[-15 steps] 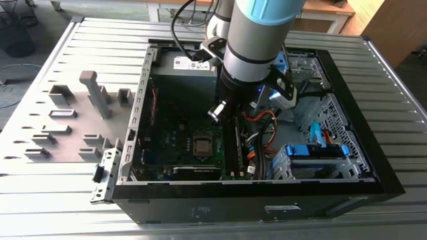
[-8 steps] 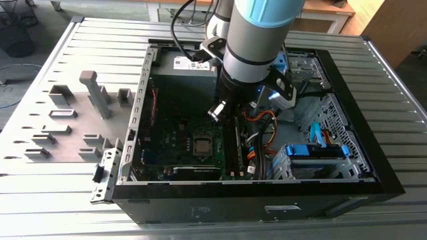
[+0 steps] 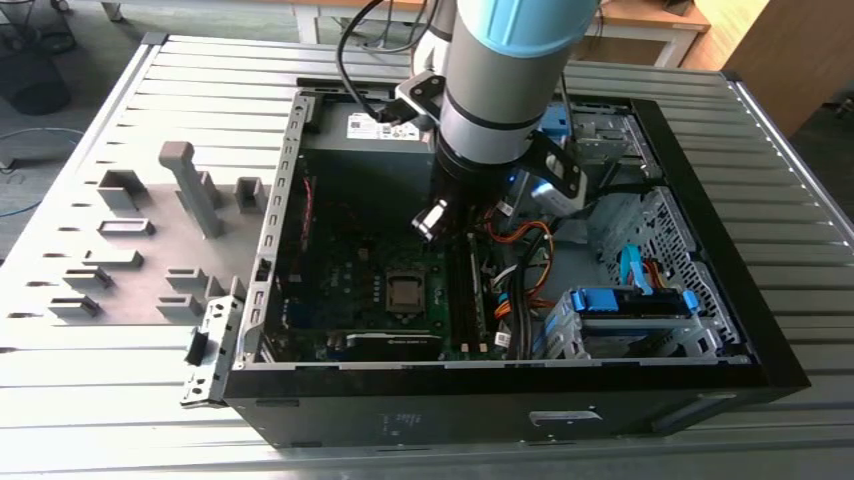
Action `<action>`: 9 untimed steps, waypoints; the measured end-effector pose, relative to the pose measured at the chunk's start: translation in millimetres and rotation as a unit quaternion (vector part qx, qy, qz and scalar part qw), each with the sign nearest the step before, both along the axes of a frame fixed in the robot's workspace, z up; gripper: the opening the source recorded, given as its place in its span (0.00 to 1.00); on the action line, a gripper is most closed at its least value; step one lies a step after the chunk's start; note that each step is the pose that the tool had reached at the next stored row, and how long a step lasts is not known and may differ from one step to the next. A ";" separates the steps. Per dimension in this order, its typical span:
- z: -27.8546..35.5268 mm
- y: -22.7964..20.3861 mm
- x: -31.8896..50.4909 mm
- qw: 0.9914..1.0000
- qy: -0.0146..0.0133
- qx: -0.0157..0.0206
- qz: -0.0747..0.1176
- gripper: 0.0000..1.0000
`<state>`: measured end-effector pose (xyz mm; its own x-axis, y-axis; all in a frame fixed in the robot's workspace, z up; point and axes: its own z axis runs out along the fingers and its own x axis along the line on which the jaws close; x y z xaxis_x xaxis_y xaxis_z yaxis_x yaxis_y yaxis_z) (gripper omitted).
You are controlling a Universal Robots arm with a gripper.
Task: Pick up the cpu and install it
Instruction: 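Install the first cpu locking lever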
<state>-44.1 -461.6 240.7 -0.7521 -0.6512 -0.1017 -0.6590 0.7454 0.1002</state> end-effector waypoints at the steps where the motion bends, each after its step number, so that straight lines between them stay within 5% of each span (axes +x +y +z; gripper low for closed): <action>1: -0.5 0.8 0.0 1.000 -0.001 0.001 0.000 0.11; 9: -4.3 7.4 -3.1 1.000 -0.005 0.003 0.000 0.11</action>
